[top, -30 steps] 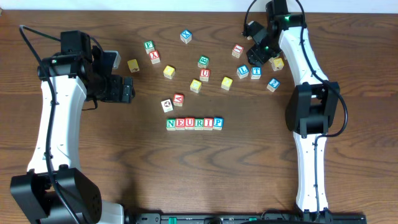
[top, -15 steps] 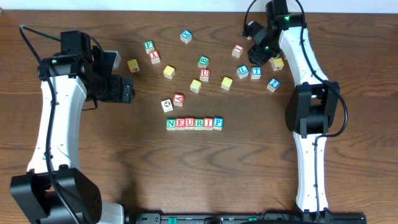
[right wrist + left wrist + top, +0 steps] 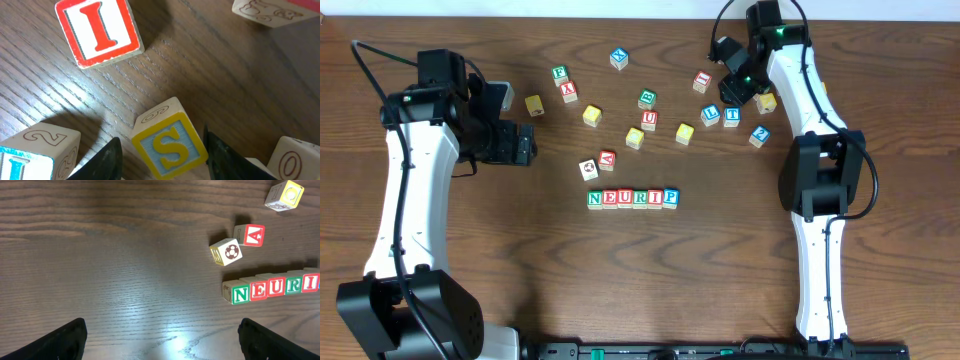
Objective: Spell out NEURIPS
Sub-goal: 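Lower the open right gripper over the yellow S block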
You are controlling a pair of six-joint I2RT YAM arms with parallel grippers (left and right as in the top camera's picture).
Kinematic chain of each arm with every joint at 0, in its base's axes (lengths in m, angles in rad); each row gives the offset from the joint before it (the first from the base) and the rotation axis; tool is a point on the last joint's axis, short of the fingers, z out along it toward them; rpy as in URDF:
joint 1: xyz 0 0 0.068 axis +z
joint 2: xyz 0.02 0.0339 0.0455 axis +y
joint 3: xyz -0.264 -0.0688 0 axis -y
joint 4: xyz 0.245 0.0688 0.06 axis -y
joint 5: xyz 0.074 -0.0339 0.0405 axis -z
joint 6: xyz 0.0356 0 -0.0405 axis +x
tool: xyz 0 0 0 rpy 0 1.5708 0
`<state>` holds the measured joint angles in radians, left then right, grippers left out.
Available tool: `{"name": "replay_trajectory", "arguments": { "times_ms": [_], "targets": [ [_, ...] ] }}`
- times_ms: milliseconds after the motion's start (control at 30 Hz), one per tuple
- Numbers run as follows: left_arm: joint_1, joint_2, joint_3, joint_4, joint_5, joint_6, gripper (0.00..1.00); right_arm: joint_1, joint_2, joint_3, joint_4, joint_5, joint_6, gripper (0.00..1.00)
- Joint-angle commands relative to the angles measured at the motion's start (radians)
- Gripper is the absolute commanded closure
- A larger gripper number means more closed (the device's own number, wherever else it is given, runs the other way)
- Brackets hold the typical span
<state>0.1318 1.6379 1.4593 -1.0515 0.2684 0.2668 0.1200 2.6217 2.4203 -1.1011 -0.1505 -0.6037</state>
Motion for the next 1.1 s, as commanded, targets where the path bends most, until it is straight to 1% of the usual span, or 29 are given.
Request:
{"name": "replay_trajectory", "arguments": {
  "times_ms": [0,200,300,333,433,467,500,533,567,633,667,700,733,767,933,1067],
  "targets": [
    [0.000,-0.014,0.019,-0.006,0.011,0.013,0.05,0.005,0.016,-0.008,0.002,-0.017,-0.003,0.53],
    [0.000,-0.014,0.019,-0.006,0.011,0.013,0.05,0.005,0.016,-0.008,0.009,-0.017,0.018,0.58],
    [0.000,-0.014,0.019,-0.006,0.011,0.013,0.05,0.005,0.016,-0.008,0.013,-0.017,0.026,0.57],
    [0.000,-0.014,0.019,-0.006,0.011,0.013,0.05,0.005,0.016,-0.008,0.013,-0.017,0.026,0.54],
    [0.000,-0.014,0.019,-0.006,0.011,0.013,0.05,0.005,0.016,-0.008,0.013,-0.017,0.026,0.55],
    [0.000,-0.014,0.019,-0.006,0.011,0.013,0.05,0.005,0.016,-0.008,0.013,-0.017,0.026,0.57],
    [0.000,-0.014,0.019,-0.006,0.011,0.013,0.05,0.005,0.016,-0.008,0.013,-0.017,0.026,0.66],
    [0.000,-0.014,0.019,-0.006,0.011,0.013,0.05,0.005,0.016,-0.008,0.013,-0.017,0.026,0.71],
    [0.000,-0.014,0.019,-0.006,0.011,0.013,0.05,0.005,0.016,-0.008,0.013,-0.017,0.026,0.75],
    [0.000,-0.014,0.019,-0.006,0.011,0.013,0.05,0.005,0.016,-0.008,0.012,-0.017,0.026,0.75],
    [0.000,-0.014,0.019,-0.006,0.011,0.013,0.05,0.005,0.016,-0.008,0.010,-0.017,0.026,0.74],
    [0.000,-0.014,0.019,-0.006,0.011,0.013,0.05,0.005,0.016,-0.008,0.010,-0.017,0.026,0.71],
    [0.000,-0.014,0.019,-0.006,0.011,0.013,0.05,0.005,0.016,-0.008,0.010,-0.017,0.026,0.63],
    [0.000,-0.014,0.019,-0.006,0.011,0.013,0.05,0.005,0.016,-0.008,0.010,-0.017,0.027,0.60],
    [0.000,-0.014,0.019,-0.006,0.011,0.013,0.05,0.005,0.016,-0.008,0.011,-0.018,0.027,0.54],
    [0.000,-0.014,0.019,-0.006,0.011,0.013,0.05,0.008,0.016,-0.008,0.016,-0.023,0.027,0.53]
  ]
}}
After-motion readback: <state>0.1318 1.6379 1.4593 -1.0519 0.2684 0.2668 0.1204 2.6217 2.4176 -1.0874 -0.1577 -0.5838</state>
